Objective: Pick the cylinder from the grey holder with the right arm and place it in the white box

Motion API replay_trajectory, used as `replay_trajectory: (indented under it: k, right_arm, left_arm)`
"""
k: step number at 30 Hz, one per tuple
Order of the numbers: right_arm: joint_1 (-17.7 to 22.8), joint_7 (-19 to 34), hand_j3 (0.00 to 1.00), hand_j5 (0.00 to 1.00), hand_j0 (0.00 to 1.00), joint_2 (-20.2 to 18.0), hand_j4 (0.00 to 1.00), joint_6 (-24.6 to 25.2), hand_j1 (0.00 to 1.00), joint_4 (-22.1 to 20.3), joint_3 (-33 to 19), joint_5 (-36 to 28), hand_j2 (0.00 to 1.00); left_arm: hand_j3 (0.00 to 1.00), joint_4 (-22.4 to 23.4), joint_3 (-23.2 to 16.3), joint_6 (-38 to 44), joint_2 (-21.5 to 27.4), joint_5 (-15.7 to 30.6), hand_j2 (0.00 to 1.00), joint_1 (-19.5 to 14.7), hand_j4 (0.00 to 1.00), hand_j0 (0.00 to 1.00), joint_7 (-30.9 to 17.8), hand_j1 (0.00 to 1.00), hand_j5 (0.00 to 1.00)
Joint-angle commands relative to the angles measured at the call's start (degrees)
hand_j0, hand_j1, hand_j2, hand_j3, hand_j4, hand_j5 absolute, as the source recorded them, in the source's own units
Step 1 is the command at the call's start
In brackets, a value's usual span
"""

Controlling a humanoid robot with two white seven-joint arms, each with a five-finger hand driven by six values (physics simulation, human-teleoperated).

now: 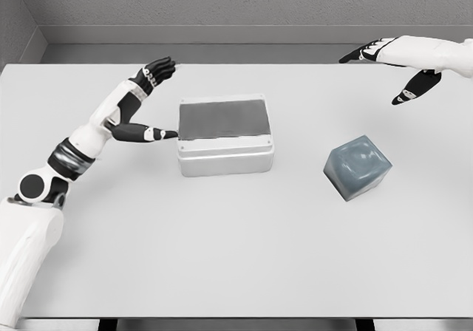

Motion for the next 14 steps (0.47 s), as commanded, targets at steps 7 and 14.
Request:
replay_trajectory:
  k: [7, 14]
  right_arm:
    - [0.0, -0.03, 1.0, 1.0, 1.0, -0.05, 1.0, 0.16, 1.0, 0.0, -0.07, -0.35, 1.0]
    - [0.0, -0.03, 1.0, 1.0, 1.0, -0.14, 1.0, 0.16, 1.0, 0.0, -0.07, -0.35, 1.0]
  left_arm:
    - [1.0, 2.03, 4.92, 15.98, 13.82, 0.82, 1.0, -0.18, 1.0, 1.0, 0.01, 1.0, 1.0]
    - [1.0, 2.03, 4.84, 13.78, 14.17, 1.7, 1.0, 0.35, 1.0, 1.0, 0.01, 1.0, 1.0]
